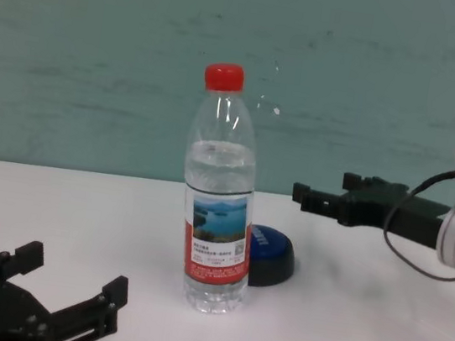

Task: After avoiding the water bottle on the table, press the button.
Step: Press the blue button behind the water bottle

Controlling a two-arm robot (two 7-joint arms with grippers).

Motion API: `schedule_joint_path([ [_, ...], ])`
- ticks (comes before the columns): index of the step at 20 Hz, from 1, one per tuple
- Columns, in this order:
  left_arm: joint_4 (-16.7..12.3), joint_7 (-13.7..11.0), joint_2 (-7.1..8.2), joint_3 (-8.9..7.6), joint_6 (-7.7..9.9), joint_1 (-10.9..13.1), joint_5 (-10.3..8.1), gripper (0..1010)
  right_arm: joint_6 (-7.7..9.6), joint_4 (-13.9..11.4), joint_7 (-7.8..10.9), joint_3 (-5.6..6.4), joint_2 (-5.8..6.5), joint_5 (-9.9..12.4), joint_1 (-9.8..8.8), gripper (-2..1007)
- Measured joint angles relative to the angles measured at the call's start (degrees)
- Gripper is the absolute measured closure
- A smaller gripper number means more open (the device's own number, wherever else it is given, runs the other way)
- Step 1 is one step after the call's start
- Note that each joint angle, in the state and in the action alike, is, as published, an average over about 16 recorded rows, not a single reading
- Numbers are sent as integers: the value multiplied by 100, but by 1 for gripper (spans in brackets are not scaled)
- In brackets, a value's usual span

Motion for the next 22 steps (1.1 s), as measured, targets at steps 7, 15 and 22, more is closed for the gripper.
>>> schedule_joint_path([
  [7, 0, 0, 0, 0, 0, 0, 0, 10, -20, 253, 38, -71, -118, -98, 132, 1],
  [15, 0, 0, 0, 0, 0, 0, 0, 10, -28, 399, 55, -110, -194, -178, 196, 1],
  [22, 0, 0, 0, 0, 0, 0, 0, 10, -49, 564, 85, -133, -268, -240, 286, 1],
])
